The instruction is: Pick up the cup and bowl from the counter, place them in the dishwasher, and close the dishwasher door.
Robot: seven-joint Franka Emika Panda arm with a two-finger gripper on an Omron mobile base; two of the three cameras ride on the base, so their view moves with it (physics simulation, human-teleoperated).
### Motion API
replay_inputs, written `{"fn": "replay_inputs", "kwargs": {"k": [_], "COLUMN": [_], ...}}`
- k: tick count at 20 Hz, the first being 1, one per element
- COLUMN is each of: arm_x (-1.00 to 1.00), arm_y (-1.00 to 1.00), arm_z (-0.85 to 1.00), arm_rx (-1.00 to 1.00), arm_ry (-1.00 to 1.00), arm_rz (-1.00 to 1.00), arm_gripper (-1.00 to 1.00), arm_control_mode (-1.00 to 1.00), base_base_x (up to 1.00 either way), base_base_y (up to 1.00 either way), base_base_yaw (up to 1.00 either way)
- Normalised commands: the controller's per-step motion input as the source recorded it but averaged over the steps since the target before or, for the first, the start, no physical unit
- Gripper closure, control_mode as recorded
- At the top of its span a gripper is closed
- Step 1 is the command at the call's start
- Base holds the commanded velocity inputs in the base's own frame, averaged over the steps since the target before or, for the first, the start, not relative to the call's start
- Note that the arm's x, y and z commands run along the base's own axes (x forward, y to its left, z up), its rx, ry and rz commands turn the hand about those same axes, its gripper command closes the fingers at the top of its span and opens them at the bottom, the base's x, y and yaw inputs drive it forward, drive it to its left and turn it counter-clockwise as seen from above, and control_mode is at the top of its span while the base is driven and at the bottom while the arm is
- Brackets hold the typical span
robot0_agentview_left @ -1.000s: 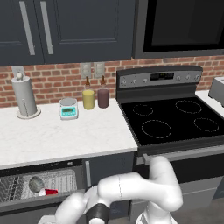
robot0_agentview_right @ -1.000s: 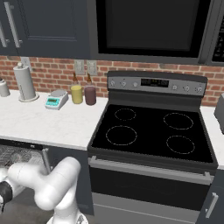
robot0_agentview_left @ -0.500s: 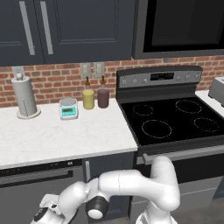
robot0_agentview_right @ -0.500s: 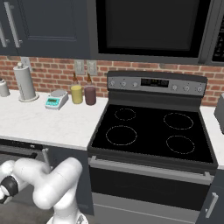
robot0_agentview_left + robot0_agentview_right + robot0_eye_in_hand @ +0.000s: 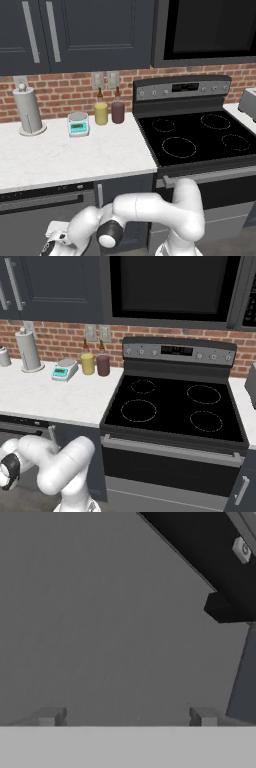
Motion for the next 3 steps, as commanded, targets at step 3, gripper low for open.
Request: {"fn": "replay_inputs", "kwargs": {"k": [3], "arm_x": [0.17], "arm_y": [-0.01], "arm_z": [0.0], "arm_rx": [0.02], "arm_ry": [-0.11], "arm_rz": [0.11], "arm_gripper": [-1.0], "arm_control_mode": [-1.0], "base_base_x": [0.0], "base_base_y": [0.0], "base_base_yaw": [0.0]}}
